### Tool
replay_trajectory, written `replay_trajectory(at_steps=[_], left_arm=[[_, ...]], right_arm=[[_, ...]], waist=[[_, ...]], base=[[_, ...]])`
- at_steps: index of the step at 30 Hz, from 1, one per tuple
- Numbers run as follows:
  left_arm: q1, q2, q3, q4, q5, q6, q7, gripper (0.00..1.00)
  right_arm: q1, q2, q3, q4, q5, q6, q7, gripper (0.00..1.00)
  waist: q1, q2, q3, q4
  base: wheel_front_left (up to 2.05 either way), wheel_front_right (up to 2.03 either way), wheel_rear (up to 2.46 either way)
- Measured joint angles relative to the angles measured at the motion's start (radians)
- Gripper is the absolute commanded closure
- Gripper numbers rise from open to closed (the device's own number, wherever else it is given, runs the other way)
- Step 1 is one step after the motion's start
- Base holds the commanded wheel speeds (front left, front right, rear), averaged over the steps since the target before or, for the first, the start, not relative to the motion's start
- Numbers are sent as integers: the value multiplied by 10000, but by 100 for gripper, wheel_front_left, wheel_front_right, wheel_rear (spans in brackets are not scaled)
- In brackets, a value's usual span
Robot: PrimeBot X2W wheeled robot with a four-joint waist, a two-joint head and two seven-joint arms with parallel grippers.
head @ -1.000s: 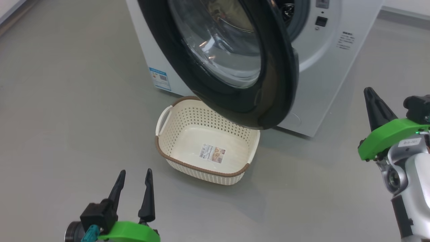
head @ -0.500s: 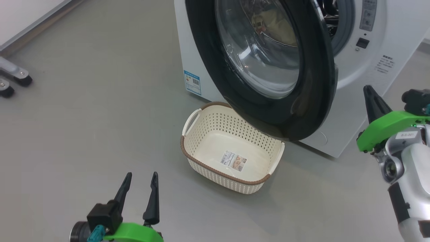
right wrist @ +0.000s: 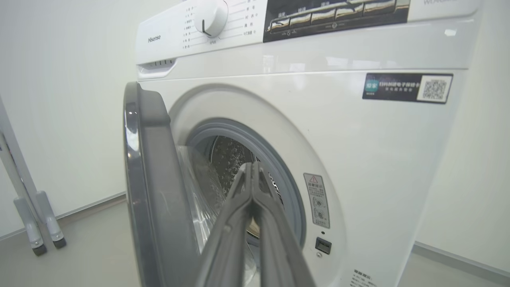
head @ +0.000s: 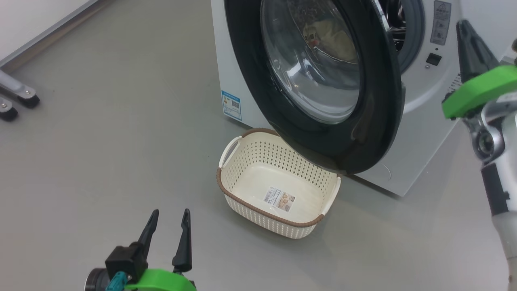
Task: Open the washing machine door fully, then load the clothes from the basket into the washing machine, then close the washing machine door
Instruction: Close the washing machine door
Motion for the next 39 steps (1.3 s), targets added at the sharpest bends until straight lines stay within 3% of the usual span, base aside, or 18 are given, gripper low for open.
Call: replay_trajectory(at_steps=[7,15,26,39], left_arm=[[16,2,-4,-8,-67,86,-13,0],[40,-25,31,-153,-71,265,-186,0],[43,-240,23,-234,-157,443,-276,0],[17,-454,-115,-305,-169,458,-278,0]], right_arm=[[-1051,176,1425,-957,67,0,637,100],[-1319,353,3041,-644,677,0,1158,100],[-1668,186,3536,1392,1133,0,1149,100],[-2235,-151,3818,2324,1394,2,1041,100]], waist=[[0,0,15,48],[0,0,294,159],[0,0,645,228],[0,0,1168,250]], base=[[0,0,0],[0,0,0],[0,0,0],[0,0,0]])
